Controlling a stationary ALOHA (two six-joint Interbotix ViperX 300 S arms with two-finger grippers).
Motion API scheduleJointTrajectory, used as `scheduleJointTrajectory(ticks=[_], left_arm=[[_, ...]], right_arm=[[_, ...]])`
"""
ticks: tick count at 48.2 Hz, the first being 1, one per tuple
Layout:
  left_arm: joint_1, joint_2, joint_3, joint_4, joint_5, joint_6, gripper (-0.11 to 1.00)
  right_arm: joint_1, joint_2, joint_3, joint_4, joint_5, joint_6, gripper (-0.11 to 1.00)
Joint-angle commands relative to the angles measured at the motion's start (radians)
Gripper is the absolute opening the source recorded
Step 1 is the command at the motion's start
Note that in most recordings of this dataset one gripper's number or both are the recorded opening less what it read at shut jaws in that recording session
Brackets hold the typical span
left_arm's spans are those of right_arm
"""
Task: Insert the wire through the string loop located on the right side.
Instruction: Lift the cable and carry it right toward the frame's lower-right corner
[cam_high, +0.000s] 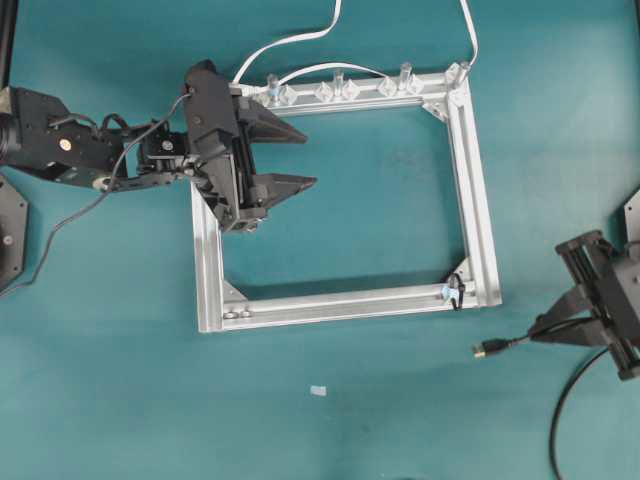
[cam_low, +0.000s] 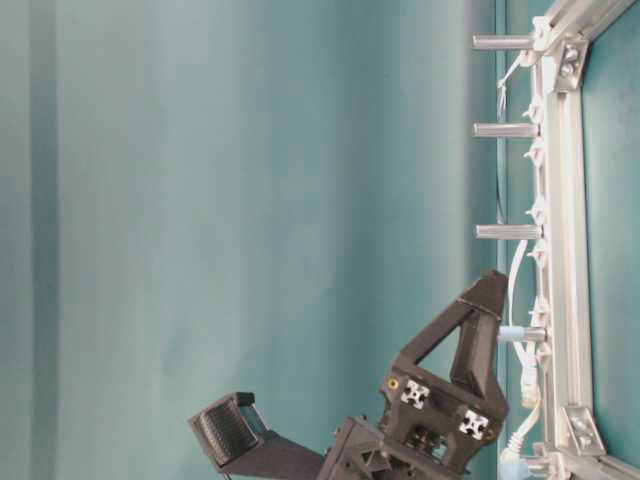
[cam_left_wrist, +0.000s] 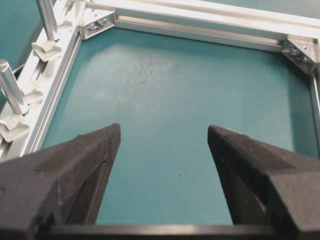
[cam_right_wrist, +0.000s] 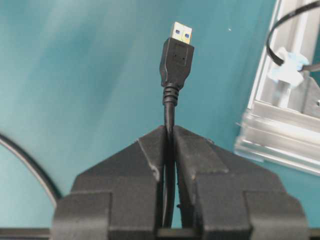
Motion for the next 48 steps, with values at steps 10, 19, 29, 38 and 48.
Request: scheduleJointTrajectory(ticks=[10, 19, 29, 38, 48], left_arm=[[-0.005, -0.031, -0.017, 0.002, -0.003, -0.006, 0.76], [-0.005, -0.029, -0.017, 0.002, -0.003, -0.006, 0.76], [-0.005, -0.029, -0.015, 0.002, -0.003, -0.006, 0.76], [-0.002, -0.031, -0.017, 0.002, -0.003, -0.006, 0.76], [-0.002, -0.029, -0.017, 0.002, -0.003, -0.005, 0.76]], right_arm=[[-0.077, -0.051, 0.021, -0.044, -0.020, -0.005, 0.06], [-0.144, -0.091, 0.043, -0.058, -0.009, -0.005, 0.07], [-0.192, -0.117, 0.060, -0.075, 0.023, -0.005, 0.06], [-0.212, -0.130, 0.061, -0.098, 0.043, -0.005, 0.06], [-0.221, -0.140, 0.061, -0.103, 0.043, -0.005, 0.06]])
